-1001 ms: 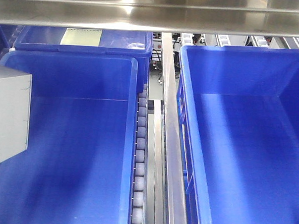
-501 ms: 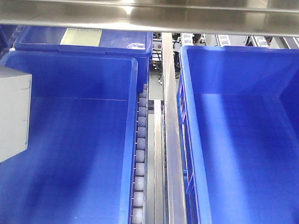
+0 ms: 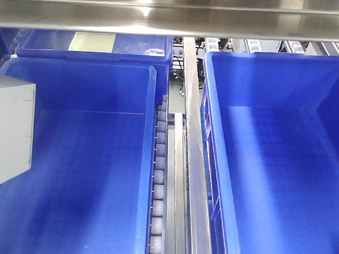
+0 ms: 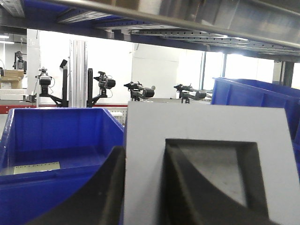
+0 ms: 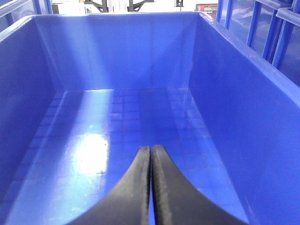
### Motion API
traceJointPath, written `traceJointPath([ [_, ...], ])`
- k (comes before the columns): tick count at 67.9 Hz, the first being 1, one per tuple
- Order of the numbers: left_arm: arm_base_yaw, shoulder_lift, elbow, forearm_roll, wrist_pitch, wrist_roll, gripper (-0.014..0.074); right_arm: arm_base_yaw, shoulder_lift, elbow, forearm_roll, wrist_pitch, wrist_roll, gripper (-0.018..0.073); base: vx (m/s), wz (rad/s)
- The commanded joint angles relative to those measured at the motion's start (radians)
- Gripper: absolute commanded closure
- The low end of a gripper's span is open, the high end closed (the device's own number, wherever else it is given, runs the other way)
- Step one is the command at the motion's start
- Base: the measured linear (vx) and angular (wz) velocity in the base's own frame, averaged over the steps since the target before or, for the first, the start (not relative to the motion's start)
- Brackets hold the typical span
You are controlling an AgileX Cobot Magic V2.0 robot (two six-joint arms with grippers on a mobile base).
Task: Sort gray base to blue bin
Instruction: 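Turn the base to face the rack with two large blue bins, then swing the left arm with the block over the blue bin farther from the left arm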
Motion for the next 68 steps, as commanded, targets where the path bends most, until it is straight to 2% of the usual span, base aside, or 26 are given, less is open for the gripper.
traceJointPath([
  [1, -0.005, 0.013, -0.03, -0.014, -0.06, -0.005, 0.0593, -0.005, 0.018, 0.006, -0.008, -0.037, -0.012, 0.0564, 0.0, 0.0],
  [11, -0.005, 0.075, -0.03, -0.017, -0.022, -0.005, 0.0593, -0.005, 0.018, 0.006, -0.008, -0.037, -0.012, 0.0564, 0.0, 0.0],
  [24, -0.006, 0.213, -0.03, -0.109, -0.023, -0.003, 0.0593, -0.005, 0.018, 0.006, -0.008, -0.037, -0.012, 0.0564, 0.0, 0.0],
  [32, -0.044, 0.311, -0.045, -0.119, -0.038, -0.003, 0.0593, -0.005, 0.018, 0.006, -0.008, -0.037, -0.012, 0.0564, 0.0, 0.0],
  [48, -0.232, 0.514, -0.115, -0.118, -0.15, 0.008, 0.0593, -0.005, 0.018, 0.006, -0.008, -0.037, -0.012, 0.0564, 0.0, 0.0],
  [68, -0.527, 0.803, -0.283, -0.118, -0.336, 0.005, 0.0593, -0.005, 0.018, 0.006, -0.008, -0.037, -0.012, 0.0564, 0.0, 0.0],
])
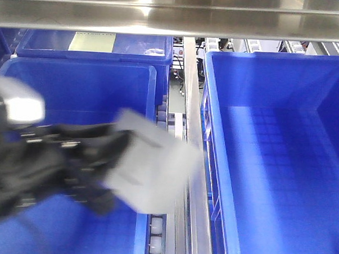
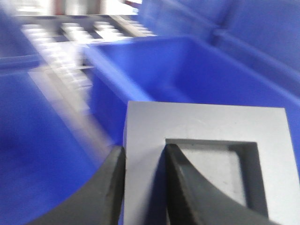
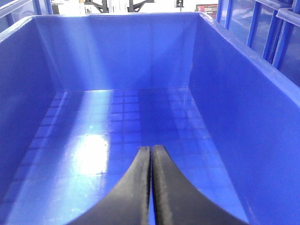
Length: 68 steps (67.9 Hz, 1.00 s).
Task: Sort gray base to blue bin
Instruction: 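Swing the left arm with the block over the blue bin farther from the left arm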
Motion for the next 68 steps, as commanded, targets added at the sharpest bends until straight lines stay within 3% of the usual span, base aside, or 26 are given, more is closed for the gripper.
traceJointPath([
  [1, -0.091, 0.068, -0.116, -0.012, -0.167, -0.007, 0.0593, -0.005, 0.018, 0.006, -0.008, -0.036, -0.012, 0.0564, 0.0, 0.0],
  [15, -0.225, 0.317, -0.286, -0.012, -0.223, -0.007, 0.0593, -0.005, 0.018, 0.006, -0.008, -0.036, -0.012, 0.0564, 0.0, 0.0],
  [28, -0.253, 0.557, -0.482, -0.009, -0.301, -0.007, 0.0591, -0.005, 0.018, 0.006, -0.008, -0.036, -0.012, 0.0564, 0.0, 0.0],
  [45, -0.252, 0.821, -0.766, 0.063, -0.123, -0.007, 0.0582, -0.005, 0.018, 0.006, -0.008, -0.036, -0.012, 0.0564, 0.0, 0.0],
  [55, -0.252, 0.937, -0.871, 0.069, -0.072, 0.027, 0.0566, -0.005, 0.018, 0.006, -0.008, -0.036, -0.012, 0.0564, 0.0, 0.0],
  [68, -0.252, 1.035, -0.974, 0.069, 0.091, 0.032, 0.0533, -0.005, 0.018, 0.006, -0.008, -0.036, -0.012, 0.0564, 0.0, 0.0],
])
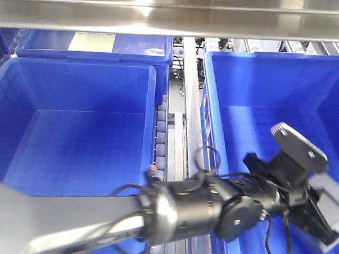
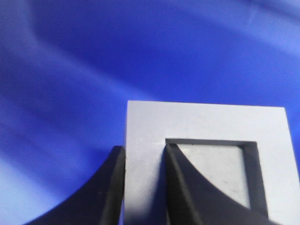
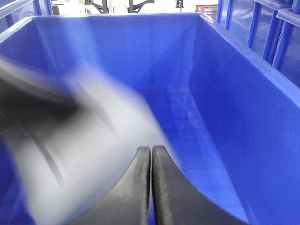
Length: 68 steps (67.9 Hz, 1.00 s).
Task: Sort gray base to blue bin
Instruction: 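Swing the left arm with the block over the blue bin farther from the left arm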
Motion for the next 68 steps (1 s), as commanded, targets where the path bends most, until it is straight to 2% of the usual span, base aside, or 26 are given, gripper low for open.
traceJointPath([
  [1, -0.003, -0.036, -0.075, 0.0, -0.016, 0.001, 0.0529, -0.005, 0.018, 0.006, -0.008, -0.034, -0.012, 0.0564, 0.0, 0.0],
  [33, -0.001, -0.002, -0.077, 0.0, 0.087, 0.014, 0.0386, -0.005, 0.018, 0.006, -0.008, -0.034, -0.012, 0.0564, 0.0, 0.0],
  [58, -0.002, -0.012, -0.077, 0.0, 0.099, 0.014, 0.0166, -0.005, 0.018, 0.006, -0.008, -0.034, -0.012, 0.0564, 0.0, 0.0],
  [68, -0.002, -0.054, -0.075, 0.0, 0.198, 0.014, 0.0169, -0.005, 0.018, 0.006, -0.008, -0.034, -0.012, 0.0564, 0.0, 0.0],
])
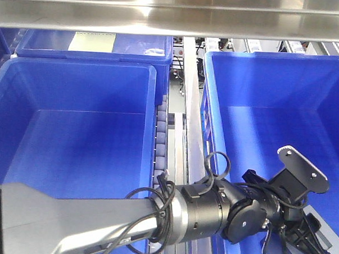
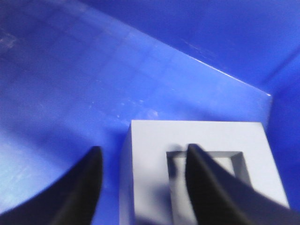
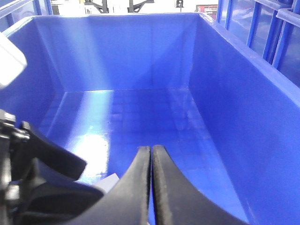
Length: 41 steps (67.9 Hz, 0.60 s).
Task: Sort gray base to blue bin
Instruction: 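Swing the left arm with the block over the blue bin farther from the left arm, then open the left gripper to drop the gray block into the bin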
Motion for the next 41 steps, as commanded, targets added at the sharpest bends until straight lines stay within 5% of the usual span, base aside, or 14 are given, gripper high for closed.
traceJointPath([
  [1, -0.002, -0.107, -0.03, -0.009, 0.021, -0.004, 0.0174, -0.005, 0.018, 0.006, -0.008, -0.033, -0.012, 0.0564, 0.0, 0.0],
  [16, -0.003, -0.246, 0.079, 0.042, 0.015, -0.004, 0.0283, -0.005, 0.018, 0.006, -0.008, -0.033, -0.012, 0.0564, 0.0, 0.0],
  [36, 0.008, -0.529, 0.336, 0.092, -0.113, -0.004, 0.0606, -0.005, 0.018, 0.006, -0.008, -0.033, -0.012, 0.0564, 0.0, 0.0],
  [41, 0.018, -0.596, 0.398, 0.093, -0.139, -0.004, 0.0605, -0.005, 0.018, 0.006, -0.008, -0.033, -0.012, 0.0564, 0.0, 0.0],
])
